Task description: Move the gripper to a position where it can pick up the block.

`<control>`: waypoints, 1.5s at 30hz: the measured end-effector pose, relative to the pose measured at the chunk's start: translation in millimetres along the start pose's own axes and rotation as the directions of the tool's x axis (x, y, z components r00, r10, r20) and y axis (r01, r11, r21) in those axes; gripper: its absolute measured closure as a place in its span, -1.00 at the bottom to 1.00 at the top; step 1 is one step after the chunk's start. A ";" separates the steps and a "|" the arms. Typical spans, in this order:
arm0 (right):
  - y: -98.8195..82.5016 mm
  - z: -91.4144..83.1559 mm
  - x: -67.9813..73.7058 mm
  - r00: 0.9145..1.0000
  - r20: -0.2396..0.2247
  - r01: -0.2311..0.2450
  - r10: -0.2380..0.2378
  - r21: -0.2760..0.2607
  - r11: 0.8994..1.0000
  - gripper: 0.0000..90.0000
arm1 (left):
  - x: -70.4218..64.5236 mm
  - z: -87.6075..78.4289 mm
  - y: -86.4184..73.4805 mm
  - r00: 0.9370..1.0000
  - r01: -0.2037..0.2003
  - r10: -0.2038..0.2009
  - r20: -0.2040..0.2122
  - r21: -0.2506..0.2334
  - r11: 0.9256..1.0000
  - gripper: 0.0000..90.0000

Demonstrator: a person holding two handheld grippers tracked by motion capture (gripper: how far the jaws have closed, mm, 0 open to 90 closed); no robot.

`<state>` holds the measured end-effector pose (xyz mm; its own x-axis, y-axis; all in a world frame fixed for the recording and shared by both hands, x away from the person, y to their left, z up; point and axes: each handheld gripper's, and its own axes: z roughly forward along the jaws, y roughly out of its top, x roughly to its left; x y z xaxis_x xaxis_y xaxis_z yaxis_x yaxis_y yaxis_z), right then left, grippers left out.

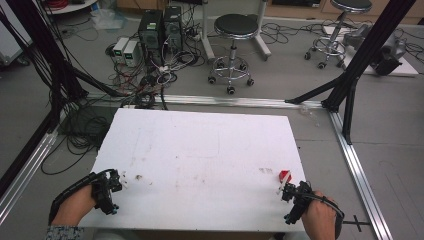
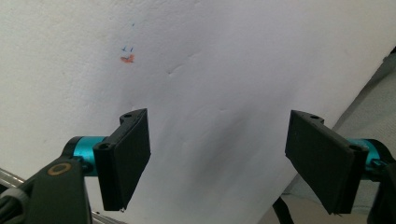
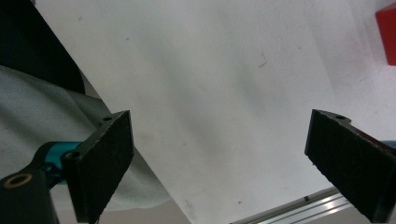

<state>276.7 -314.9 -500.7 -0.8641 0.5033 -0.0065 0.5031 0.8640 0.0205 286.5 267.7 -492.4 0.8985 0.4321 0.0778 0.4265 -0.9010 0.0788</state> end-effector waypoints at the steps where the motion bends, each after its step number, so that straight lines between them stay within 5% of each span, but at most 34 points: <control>1: -0.3 -1.2 -0.1 1.000 0.004 0.008 -0.008 -0.004 1.000 -0.83 | 0.2 -0.5 -0.1 1.000 -0.007 0.007 -0.002 0.002 1.000 -0.50; 18: -9.3 -7.5 -1.5 1.000 0.001 -0.004 0.004 -0.024 1.000 -0.83 | -0.8 -0.9 -1.1 1.000 0.003 -0.003 -0.004 -0.006 1.000 -0.50; 33: -30.3 -4.4 -19.3 0.996 -0.073 0.040 -0.045 -0.073 0.997 -0.83 | 1.7 0.2 -4.5 1.000 0.019 -0.018 0.003 -0.026 0.999 -0.50; 39: -38.8 -4.0 -34.5 0.990 -0.060 0.127 -0.130 -0.057 0.990 -0.83 | 4.1 -0.2 -7.9 0.999 0.039 -0.039 -0.010 -0.029 0.999 -0.50; 43: -41.8 -6.3 -48.2 0.963 -0.024 0.268 -0.270 -0.058 0.962 -0.83 | 4.9 0.8 -8.4 0.999 0.040 -0.040 -0.005 -0.025 0.999 -0.50; 45: -42.3 -7.0 -51.2 0.959 -0.016 0.280 -0.282 -0.059 0.958 -0.83 | 4.7 1.2 -8.6 0.999 0.043 -0.043 -0.002 -0.026 0.999 -0.50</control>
<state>299.5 -377.3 -494.2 -0.9709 0.2394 0.0036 0.2390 0.9680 0.0770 287.1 277.5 -494.0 0.8793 0.4703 0.0760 0.4616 -0.8805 0.1077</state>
